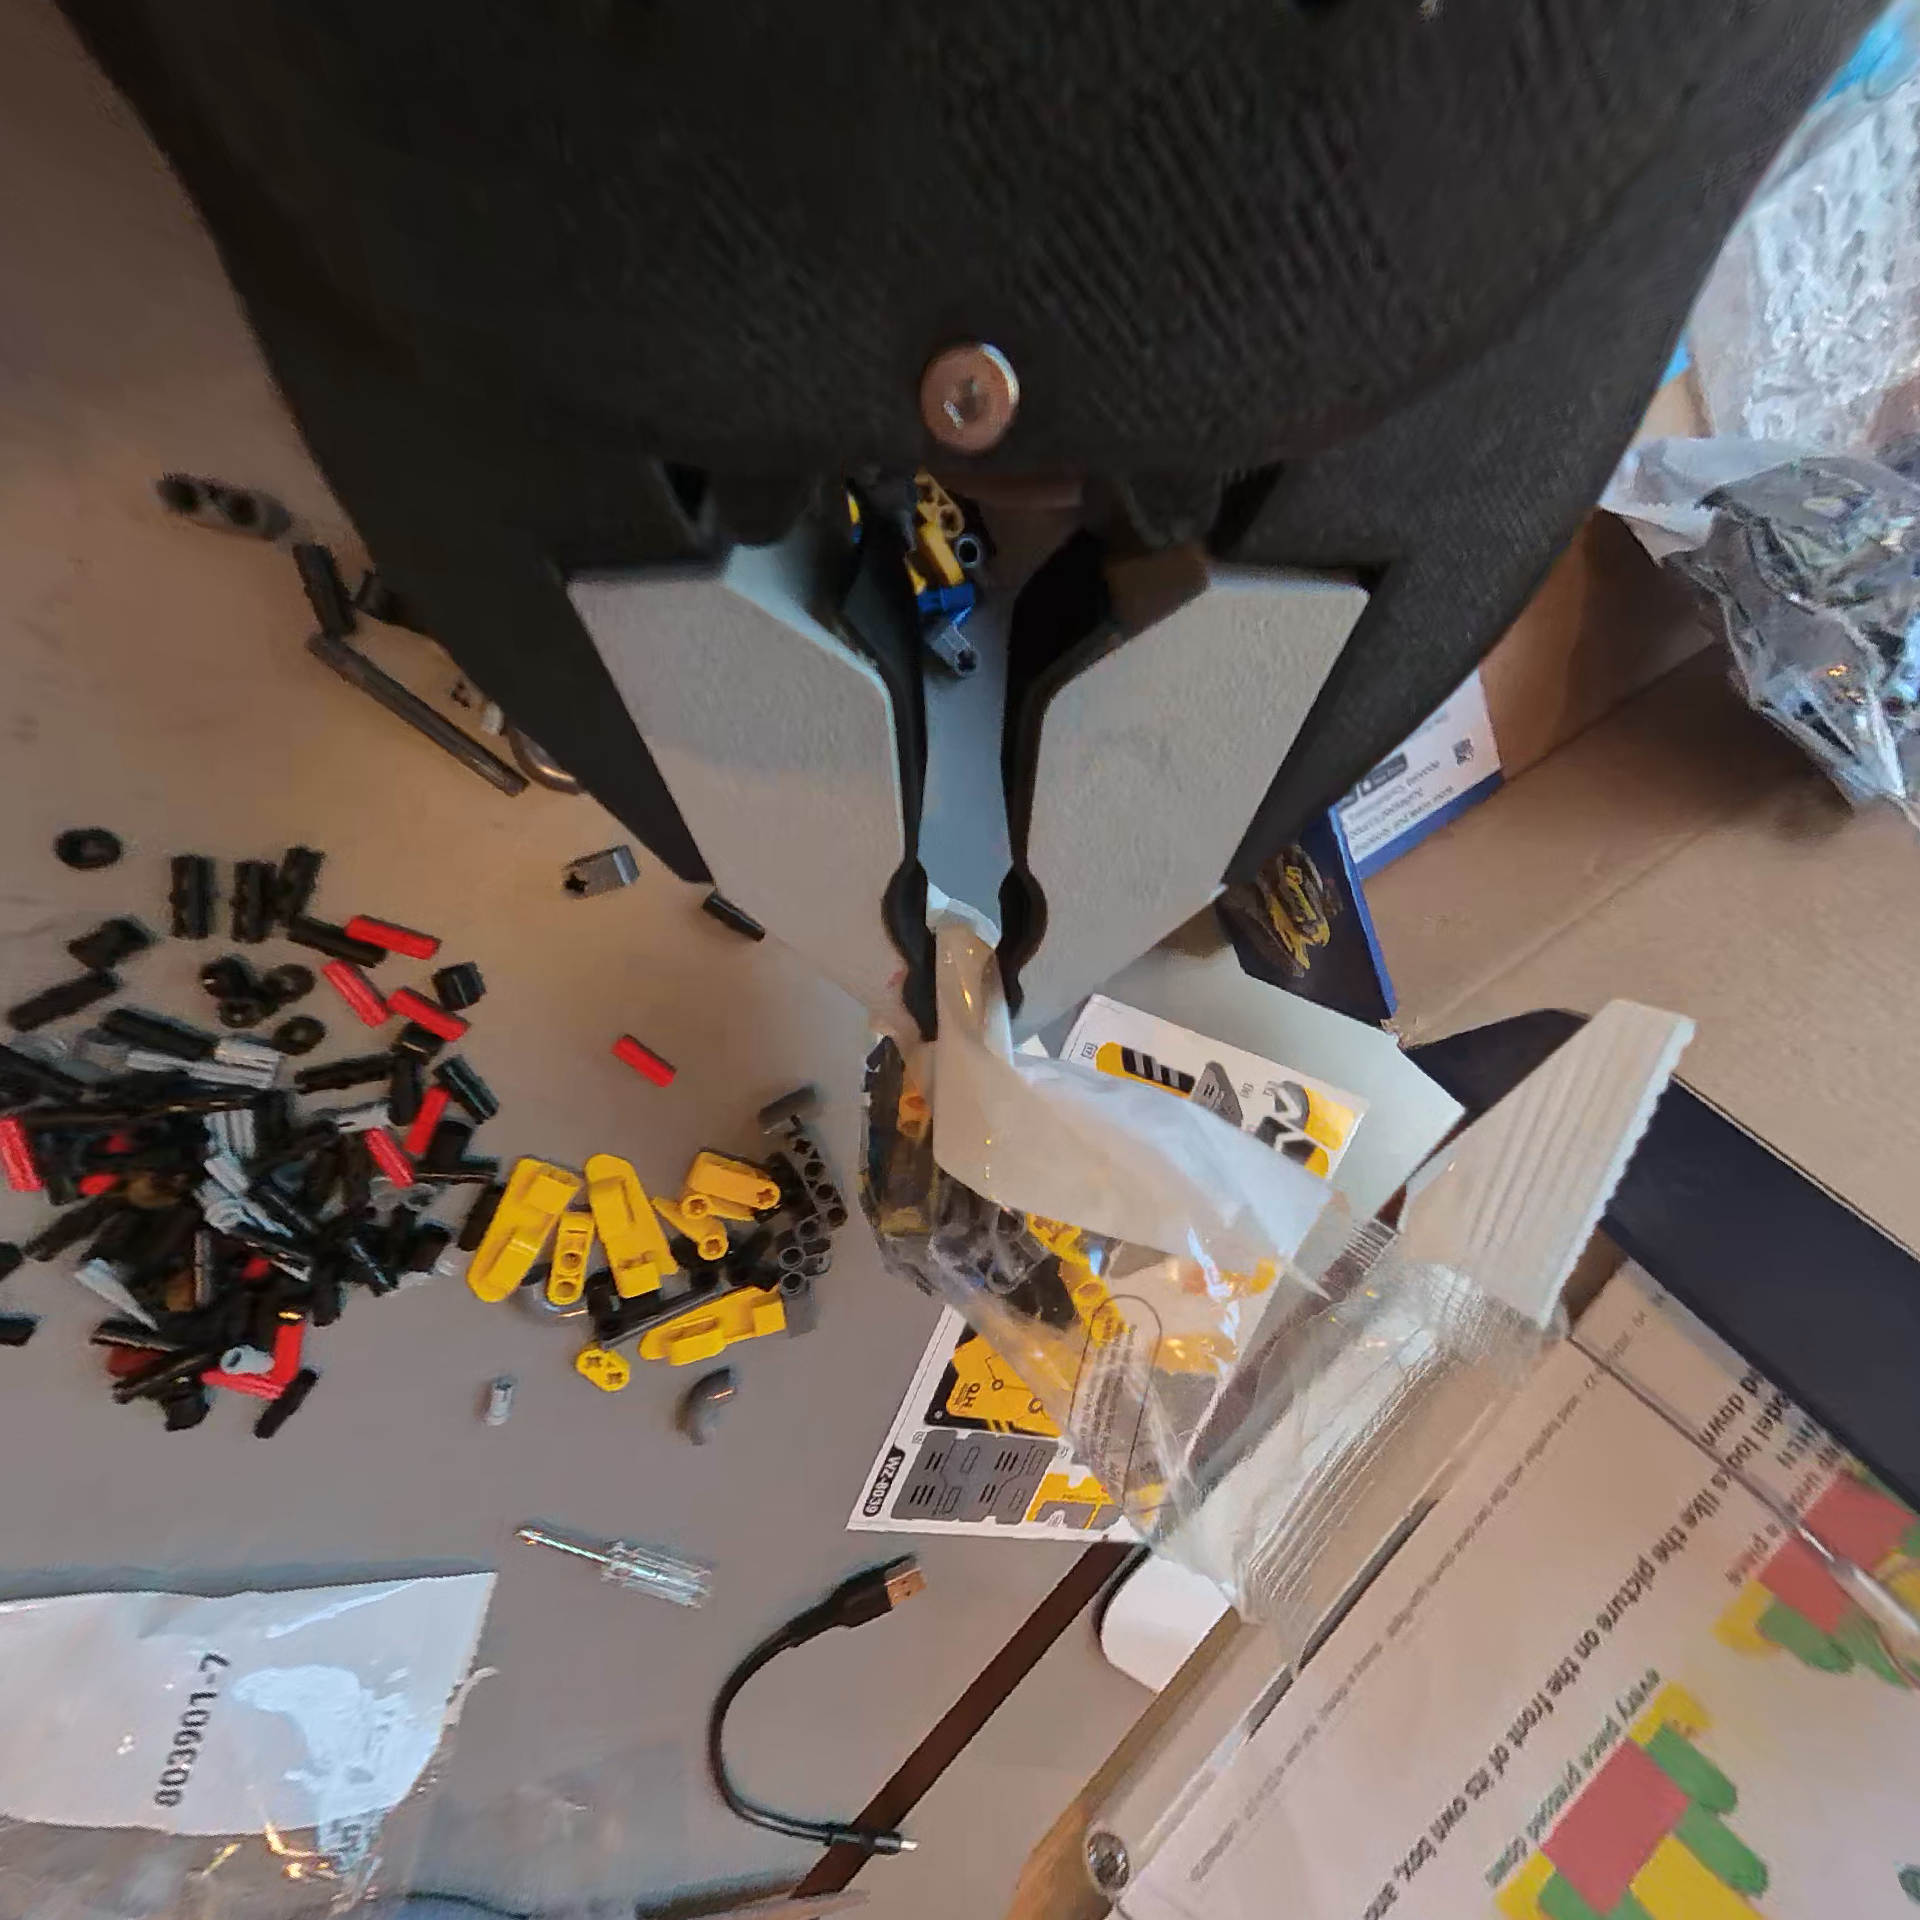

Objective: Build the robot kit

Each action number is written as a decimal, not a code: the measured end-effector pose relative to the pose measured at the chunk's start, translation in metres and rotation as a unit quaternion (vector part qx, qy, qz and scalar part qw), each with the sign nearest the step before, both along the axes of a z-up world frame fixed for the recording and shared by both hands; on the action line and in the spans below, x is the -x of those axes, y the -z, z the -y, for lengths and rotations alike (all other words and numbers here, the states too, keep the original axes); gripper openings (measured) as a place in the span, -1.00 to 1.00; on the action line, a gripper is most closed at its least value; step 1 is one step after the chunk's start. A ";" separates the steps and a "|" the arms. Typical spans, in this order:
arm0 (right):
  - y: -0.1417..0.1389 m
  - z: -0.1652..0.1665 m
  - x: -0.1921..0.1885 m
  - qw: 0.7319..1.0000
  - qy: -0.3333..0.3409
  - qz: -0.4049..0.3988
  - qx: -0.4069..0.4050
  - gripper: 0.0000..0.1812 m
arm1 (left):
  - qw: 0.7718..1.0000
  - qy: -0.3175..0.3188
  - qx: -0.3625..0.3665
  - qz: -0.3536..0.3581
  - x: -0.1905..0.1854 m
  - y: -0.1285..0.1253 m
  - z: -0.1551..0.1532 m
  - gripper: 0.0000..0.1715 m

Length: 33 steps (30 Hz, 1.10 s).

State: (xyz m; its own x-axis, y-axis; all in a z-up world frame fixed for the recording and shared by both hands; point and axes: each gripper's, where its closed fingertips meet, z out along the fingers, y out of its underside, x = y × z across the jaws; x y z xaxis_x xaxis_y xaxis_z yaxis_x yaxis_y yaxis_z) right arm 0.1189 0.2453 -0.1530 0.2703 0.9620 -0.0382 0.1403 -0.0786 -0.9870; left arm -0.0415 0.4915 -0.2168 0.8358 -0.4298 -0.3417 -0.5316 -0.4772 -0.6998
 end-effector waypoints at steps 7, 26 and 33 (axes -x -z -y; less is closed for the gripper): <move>0.004 -0.012 -0.009 0.999 0.022 0.026 -0.008 -0.85 | 0.992 0.102 -0.057 -0.051 -0.014 -0.026 0.023 -0.93; -0.039 -0.017 0.035 0.993 -0.109 0.000 0.033 0.04 | 0.901 0.398 -0.173 0.016 -0.069 -0.126 0.252 -0.93; -0.041 0.017 0.063 0.980 -0.197 -0.034 0.007 -0.58 | 0.899 0.387 -0.202 -0.030 -0.064 -0.111 0.279 -0.93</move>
